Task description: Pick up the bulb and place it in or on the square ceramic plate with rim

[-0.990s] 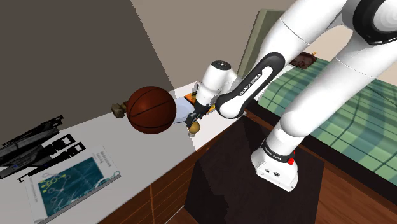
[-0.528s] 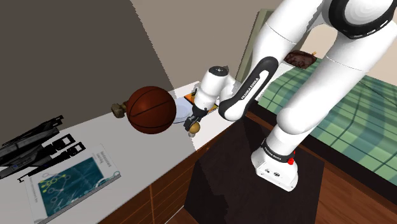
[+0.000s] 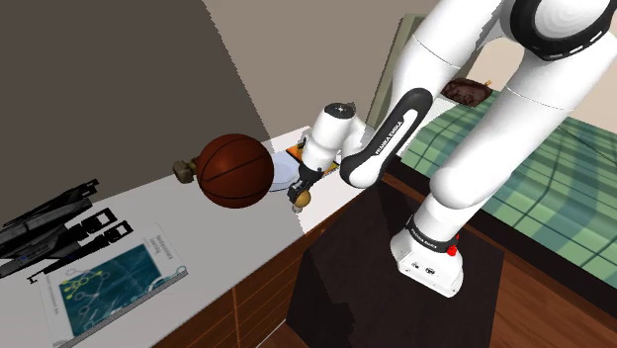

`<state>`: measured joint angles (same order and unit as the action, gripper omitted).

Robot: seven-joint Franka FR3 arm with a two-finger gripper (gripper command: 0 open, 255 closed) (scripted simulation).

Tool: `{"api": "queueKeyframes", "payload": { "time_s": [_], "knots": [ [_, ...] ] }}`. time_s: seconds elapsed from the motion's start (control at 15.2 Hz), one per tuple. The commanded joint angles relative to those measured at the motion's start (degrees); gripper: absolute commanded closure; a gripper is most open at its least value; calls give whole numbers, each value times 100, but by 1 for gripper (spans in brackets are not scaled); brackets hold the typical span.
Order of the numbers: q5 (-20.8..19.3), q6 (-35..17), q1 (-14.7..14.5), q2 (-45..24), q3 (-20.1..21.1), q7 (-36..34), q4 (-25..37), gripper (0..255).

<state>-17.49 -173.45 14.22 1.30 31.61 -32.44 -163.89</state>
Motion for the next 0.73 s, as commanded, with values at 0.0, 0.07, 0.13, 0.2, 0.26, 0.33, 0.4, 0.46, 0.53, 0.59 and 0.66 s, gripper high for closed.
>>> {"api": "queueKeyframes", "payload": {
  "time_s": [0.0, 0.07, 0.13, 0.2, 0.26, 0.33, 0.4, 0.46, 0.53, 0.59, 0.66],
  "knots": [
    [-3, 0, 0, -2, 1, -2, -1, 255],
    [0, 1, -1, -1, 1, 0, -1, 255],
    [-3, 1, 0, -2, 1, -2, 0, 255],
    [-7, 0, 1, -3, 1, -5, 0, 255],
    [-14, 0, 3, -5, 1, -11, 1, 255],
    [-10, 0, 2, -3, 1, -8, -1, 255],
    [-3, 0, 0, -2, 1, -2, -1, 255],
    [588, 82, -139, 145, 6, 433, -36, 255],
    [1049, 178, -306, 283, -46, 770, -57, 255],
    [1400, 284, -473, 413, -126, 1026, -67, 255],
    [1663, 394, -633, 538, -221, 1218, -72, 255]
  ]
}}
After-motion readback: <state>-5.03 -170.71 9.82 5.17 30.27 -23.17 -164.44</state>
